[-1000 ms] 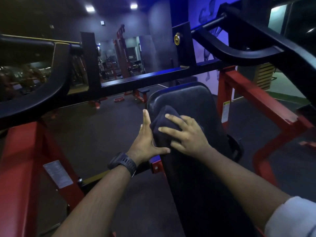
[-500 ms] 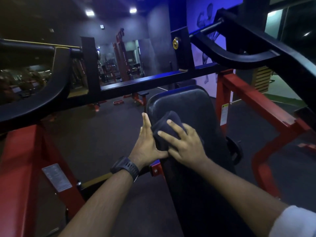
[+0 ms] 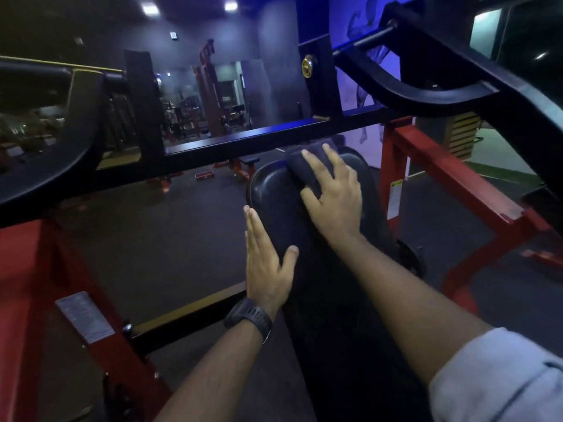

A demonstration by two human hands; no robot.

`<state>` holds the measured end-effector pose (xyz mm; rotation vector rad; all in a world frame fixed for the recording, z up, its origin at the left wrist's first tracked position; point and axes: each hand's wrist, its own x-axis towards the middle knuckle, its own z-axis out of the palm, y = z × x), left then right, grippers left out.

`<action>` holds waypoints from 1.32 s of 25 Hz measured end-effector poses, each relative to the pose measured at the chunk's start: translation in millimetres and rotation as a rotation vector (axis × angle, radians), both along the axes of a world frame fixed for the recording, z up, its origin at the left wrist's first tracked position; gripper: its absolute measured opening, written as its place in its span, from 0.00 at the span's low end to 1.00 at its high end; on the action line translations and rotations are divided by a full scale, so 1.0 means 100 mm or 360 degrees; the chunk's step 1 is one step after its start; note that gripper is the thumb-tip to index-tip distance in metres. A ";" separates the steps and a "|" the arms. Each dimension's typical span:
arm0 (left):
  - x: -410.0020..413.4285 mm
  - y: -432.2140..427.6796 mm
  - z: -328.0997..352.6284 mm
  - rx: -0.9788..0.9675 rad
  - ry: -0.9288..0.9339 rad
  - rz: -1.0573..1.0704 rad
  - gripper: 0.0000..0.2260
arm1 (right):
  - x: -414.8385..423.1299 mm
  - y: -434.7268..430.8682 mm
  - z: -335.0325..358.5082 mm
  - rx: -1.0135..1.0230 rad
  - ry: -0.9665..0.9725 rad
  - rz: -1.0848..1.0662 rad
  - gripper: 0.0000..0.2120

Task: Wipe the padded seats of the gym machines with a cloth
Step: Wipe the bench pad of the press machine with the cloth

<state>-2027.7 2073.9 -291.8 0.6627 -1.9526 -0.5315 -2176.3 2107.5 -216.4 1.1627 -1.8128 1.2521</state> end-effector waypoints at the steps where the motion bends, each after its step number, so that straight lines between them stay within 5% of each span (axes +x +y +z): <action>1: -0.03 0.00 -0.02 -0.0001 0.0069 0.0018 0.42 | 0.15 -0.05 0.00 -0.0064 -0.0223 -0.0041 0.30; 2: -0.06 0.00 -0.04 -0.0015 0.0116 0.0028 0.39 | 0.23 -0.08 -0.05 -0.0086 -0.0134 -0.0065 0.30; 5: -0.08 -0.04 -0.09 -0.0112 0.0157 0.0048 0.36 | -0.28 0.03 -0.07 0.0163 0.0796 0.0090 0.29; 6: -0.08 -0.06 -0.10 -0.0140 0.0146 0.0069 0.35 | -0.48 0.05 0.03 0.0159 0.0736 0.0039 0.29; 9: -0.11 -0.08 -0.13 -0.0240 0.0069 0.0164 0.33 | -0.37 -0.04 0.12 -0.0014 -0.0308 -0.0262 0.31; 10: -0.11 -0.07 -0.14 -0.0289 0.0055 0.0191 0.32 | -0.26 -0.07 0.05 -0.0032 -0.0345 -0.0318 0.30; 13: -0.10 -0.07 -0.15 -0.0367 0.0054 0.0221 0.32 | -0.53 0.11 -0.08 0.0178 0.0366 -0.0104 0.30; 14: -0.11 -0.08 -0.14 -0.0364 0.0048 0.0227 0.32 | -0.67 0.16 -0.02 0.0182 0.0362 -0.0088 0.30; 17: -0.12 -0.08 -0.17 -0.0406 0.0016 0.0264 0.32 | -0.47 0.11 0.02 0.0064 -0.0503 -0.0288 0.30; 18: -0.12 -0.08 -0.17 -0.0422 0.0022 0.0272 0.32 | -0.30 0.09 -0.05 0.0064 -0.0569 -0.0395 0.30; 22: -0.12 -0.07 -0.17 -0.0410 0.0050 0.0241 0.32 | -0.58 0.32 -0.21 0.0352 0.0115 -0.0220 0.31; 26: -0.13 -0.06 -0.19 -0.0445 0.0046 0.0288 0.31 | -0.27 0.21 -0.16 0.0129 -0.0678 -0.0457 0.31; 30: -0.12 -0.07 -0.20 -0.0461 0.0068 0.0263 0.30 | -0.31 0.57 -0.89 0.0302 0.0415 -0.0077 0.30; 31: -0.13 -0.07 -0.19 -0.0455 0.0068 0.0262 0.30 | -0.47 0.60 -0.85 0.0270 0.0449 -0.0049 0.30; 33: -0.14 -0.08 -0.19 -0.0454 0.0055 0.0278 0.30 | -0.41 0.47 -0.68 0.0046 -0.0366 -0.0255 0.31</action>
